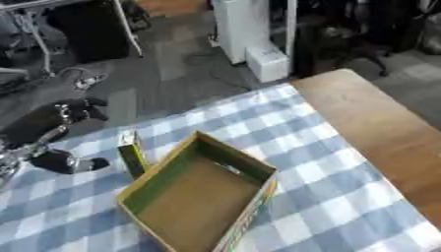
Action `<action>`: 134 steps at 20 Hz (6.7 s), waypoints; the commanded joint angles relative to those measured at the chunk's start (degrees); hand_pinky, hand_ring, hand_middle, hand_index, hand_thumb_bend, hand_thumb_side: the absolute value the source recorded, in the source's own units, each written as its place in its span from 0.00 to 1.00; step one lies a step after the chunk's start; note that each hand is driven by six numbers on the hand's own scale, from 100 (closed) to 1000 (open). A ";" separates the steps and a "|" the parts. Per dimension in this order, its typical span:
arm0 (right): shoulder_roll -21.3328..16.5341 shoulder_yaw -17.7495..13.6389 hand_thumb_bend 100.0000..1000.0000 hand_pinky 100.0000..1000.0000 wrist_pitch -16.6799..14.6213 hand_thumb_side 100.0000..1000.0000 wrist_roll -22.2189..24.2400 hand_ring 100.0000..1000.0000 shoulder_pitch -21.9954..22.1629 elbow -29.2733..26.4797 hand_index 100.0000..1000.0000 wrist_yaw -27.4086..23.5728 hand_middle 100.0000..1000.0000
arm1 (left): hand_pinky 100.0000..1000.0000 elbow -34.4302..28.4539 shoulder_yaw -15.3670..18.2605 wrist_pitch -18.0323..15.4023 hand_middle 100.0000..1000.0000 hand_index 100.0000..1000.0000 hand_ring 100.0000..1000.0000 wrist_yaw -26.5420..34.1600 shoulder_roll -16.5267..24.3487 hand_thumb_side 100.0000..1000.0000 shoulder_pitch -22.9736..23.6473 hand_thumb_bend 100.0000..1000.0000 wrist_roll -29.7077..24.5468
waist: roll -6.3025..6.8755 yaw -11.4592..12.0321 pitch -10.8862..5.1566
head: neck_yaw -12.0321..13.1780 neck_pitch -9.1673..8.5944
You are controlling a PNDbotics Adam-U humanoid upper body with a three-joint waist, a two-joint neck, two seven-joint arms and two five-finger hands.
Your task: Pick up objects on the table and place them in the box.
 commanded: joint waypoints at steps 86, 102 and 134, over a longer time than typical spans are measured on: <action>-1.50 -0.76 0.00 0.38 7.02 1.00 -2.76 0.34 -8.47 -0.74 0.59 -4.69 0.37 | 0.81 17.58 8.42 0.65 0.85 0.80 0.74 -10.89 -2.74 0.86 -5.28 0.60 3.69 | 1.33 -3.32 1.12 | 2.29 -1.63; -0.90 -0.39 0.00 0.38 8.56 1.00 -2.79 0.34 -10.29 -0.74 0.59 -5.04 0.37 | 0.82 20.88 10.48 1.53 0.86 0.80 0.75 -13.30 -1.85 0.86 -6.73 0.60 5.28 | 1.78 -3.66 2.22 | 2.56 -2.00; -0.07 0.42 0.00 0.38 12.72 1.00 -3.60 0.34 -14.37 -0.74 0.60 -6.33 0.36 | 0.82 24.20 12.60 4.12 0.86 0.82 0.74 -12.19 -0.28 0.85 -8.11 0.69 7.05 | 2.90 -6.00 3.38 | 9.46 -3.88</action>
